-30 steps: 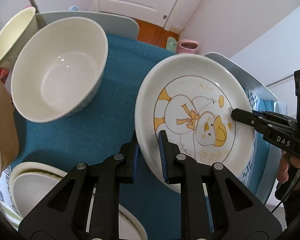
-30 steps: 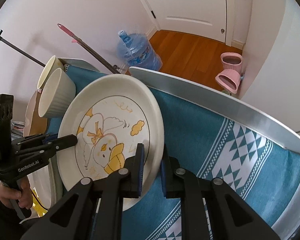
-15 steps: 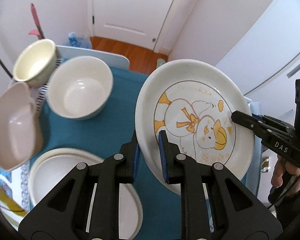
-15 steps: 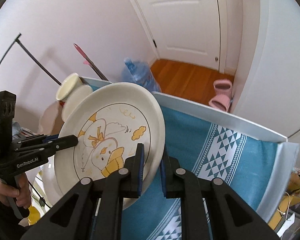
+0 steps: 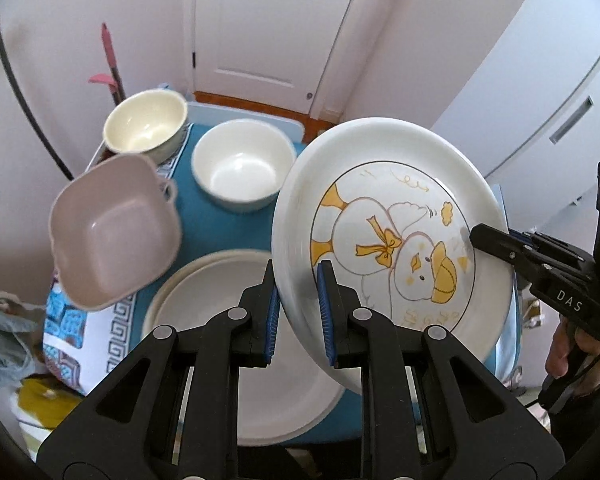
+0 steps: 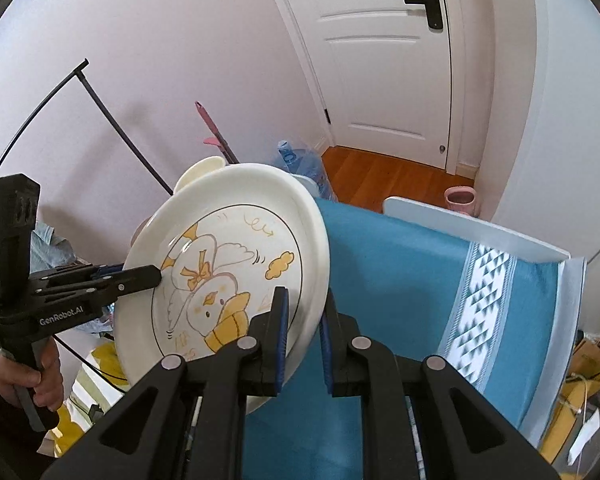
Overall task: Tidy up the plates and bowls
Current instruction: 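Carry the duck-print plate with both grippers and lower it onto the stack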
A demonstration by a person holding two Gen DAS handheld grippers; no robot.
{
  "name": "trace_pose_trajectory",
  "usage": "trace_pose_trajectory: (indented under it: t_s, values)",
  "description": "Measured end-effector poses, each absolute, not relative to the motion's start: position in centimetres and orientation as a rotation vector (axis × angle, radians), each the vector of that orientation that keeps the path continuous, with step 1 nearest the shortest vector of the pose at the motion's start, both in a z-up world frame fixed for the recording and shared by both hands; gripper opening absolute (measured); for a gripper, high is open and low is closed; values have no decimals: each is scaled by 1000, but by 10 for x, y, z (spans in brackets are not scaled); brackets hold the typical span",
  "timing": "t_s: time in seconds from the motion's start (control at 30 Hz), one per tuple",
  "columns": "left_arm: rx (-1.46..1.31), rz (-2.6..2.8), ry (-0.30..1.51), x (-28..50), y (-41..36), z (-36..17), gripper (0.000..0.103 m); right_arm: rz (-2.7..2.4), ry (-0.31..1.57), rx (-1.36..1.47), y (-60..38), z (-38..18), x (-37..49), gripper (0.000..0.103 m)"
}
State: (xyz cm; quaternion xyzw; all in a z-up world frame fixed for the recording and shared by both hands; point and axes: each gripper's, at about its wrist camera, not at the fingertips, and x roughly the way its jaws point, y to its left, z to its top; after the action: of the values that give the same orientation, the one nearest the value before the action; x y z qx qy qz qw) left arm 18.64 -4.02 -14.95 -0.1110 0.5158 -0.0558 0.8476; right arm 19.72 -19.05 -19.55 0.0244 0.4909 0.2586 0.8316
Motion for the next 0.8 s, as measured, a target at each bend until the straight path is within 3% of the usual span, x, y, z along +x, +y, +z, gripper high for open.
trace_pose_trajectory:
  t_s: [0.37, 0.8]
  values:
    - [-172, -241, 1187, 171, 14, -207, 16, 396, 1104, 134, -136, -239, 143, 14]
    - [23, -365, 1252, 178, 18, -262, 16, 220, 1118, 183, -114, -284, 105, 14]
